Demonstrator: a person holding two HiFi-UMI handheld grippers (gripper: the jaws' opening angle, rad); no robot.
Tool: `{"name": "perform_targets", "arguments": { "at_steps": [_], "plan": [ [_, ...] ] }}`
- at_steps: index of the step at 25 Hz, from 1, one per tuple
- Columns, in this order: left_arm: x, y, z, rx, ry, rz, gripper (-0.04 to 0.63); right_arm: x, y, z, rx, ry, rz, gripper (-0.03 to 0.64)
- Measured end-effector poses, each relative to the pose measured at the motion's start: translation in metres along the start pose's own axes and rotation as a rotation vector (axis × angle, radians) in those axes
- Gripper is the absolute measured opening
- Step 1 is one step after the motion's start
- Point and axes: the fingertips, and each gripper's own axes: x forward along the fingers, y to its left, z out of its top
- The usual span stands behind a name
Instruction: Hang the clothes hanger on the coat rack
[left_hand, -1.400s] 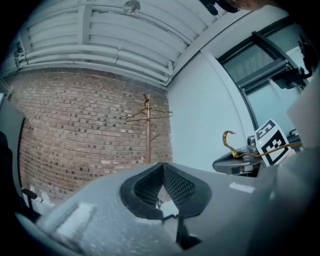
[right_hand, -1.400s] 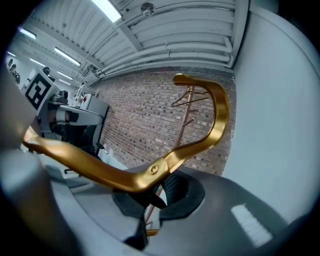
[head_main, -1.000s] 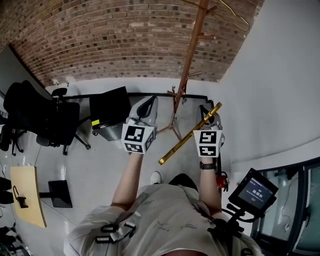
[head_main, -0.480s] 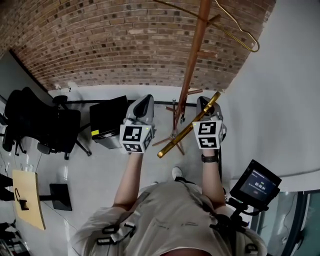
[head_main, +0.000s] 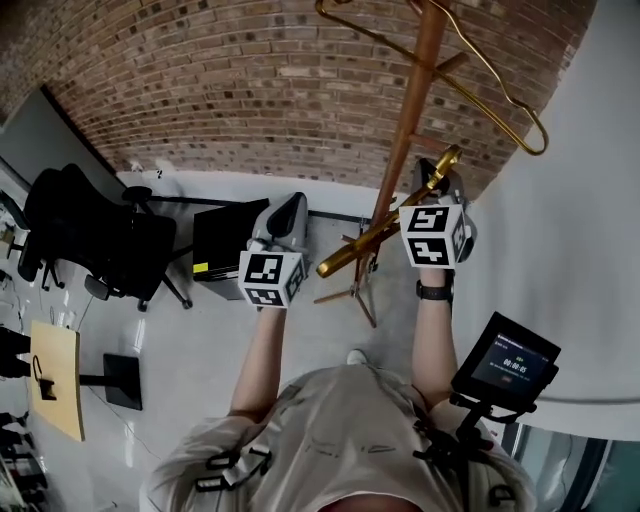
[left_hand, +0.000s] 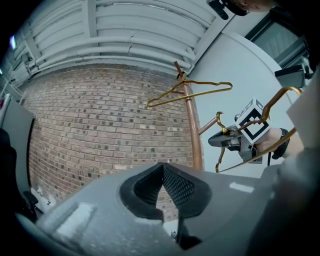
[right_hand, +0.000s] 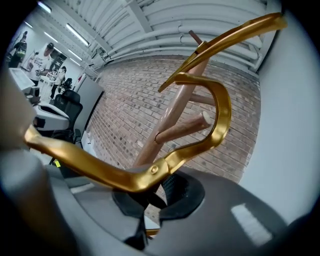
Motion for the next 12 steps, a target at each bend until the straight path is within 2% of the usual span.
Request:
{"name": "perform_targets", "arguments": {
  "at_steps": [7, 12],
  "plan": [
    [-0.015, 0.024, -0.002, -0.011, 0.017, 0.064, 0.0, 0.022, 0.011, -0.003, 0.006, 0.018, 0.047, 0.005],
    [-0.03, 0.03, -0.004, -0.009, 0.022, 0.075, 0.0, 0.023, 0.015, -0.014, -0.025, 0.029, -0.014, 0.006]
  ]
}}
